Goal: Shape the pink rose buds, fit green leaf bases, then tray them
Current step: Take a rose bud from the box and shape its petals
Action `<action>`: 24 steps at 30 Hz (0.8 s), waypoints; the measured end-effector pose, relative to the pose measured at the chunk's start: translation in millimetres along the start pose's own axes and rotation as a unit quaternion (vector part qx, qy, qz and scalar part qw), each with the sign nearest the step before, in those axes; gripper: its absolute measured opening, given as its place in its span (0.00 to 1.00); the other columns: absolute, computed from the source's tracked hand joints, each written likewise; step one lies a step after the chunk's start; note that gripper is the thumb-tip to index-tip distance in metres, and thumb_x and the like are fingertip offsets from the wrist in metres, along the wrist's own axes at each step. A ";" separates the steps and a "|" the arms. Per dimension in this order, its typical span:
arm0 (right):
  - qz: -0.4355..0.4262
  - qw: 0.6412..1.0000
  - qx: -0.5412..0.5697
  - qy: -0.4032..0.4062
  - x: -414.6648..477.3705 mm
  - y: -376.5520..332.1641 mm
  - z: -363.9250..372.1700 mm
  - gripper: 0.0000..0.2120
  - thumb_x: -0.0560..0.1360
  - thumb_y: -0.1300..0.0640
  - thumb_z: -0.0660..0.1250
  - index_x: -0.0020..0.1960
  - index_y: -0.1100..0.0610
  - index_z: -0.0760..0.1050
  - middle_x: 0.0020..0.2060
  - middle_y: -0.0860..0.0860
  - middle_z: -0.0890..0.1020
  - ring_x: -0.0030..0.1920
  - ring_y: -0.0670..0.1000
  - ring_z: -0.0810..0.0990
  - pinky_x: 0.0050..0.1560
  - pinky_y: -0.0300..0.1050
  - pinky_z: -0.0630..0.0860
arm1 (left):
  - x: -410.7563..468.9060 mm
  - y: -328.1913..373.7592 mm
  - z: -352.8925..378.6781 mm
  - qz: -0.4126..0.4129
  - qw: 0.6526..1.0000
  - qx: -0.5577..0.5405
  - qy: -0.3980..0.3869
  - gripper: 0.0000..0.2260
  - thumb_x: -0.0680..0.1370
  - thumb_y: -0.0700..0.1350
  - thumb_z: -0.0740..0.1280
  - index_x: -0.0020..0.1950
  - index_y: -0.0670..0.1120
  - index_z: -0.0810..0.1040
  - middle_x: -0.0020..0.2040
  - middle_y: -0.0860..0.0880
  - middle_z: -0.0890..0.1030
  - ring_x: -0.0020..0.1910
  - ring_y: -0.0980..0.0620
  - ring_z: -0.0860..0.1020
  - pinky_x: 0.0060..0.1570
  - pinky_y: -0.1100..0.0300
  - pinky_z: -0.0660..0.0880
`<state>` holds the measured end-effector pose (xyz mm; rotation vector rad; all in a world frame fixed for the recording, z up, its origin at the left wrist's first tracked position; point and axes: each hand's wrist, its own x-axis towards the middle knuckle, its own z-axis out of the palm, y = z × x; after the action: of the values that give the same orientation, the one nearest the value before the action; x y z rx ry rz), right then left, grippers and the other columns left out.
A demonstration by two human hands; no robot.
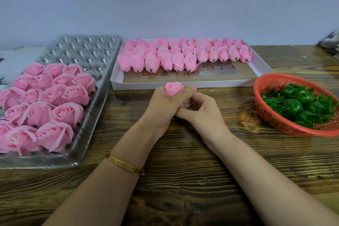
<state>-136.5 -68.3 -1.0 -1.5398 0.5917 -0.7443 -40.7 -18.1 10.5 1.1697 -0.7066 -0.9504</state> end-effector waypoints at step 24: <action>0.074 0.982 0.146 0.095 8.8 -2.2 -12.5 0.08 0.66 0.63 0.67 0.46 0.58 0.78 0.36 0.50 0.81 0.41 0.51 0.78 0.43 0.45 0.75 | 3.7 -8.3 -4.6 0.098 0.977 0.173 0.077 0.13 0.74 0.43 0.74 0.46 0.32 0.79 0.38 0.41 0.79 0.38 0.52 0.76 0.40 0.60 0.74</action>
<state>-140.3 -82.9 2.5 -1.1491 0.6968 -0.8294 -37.2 -20.2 1.2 1.4312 -0.8675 -0.5762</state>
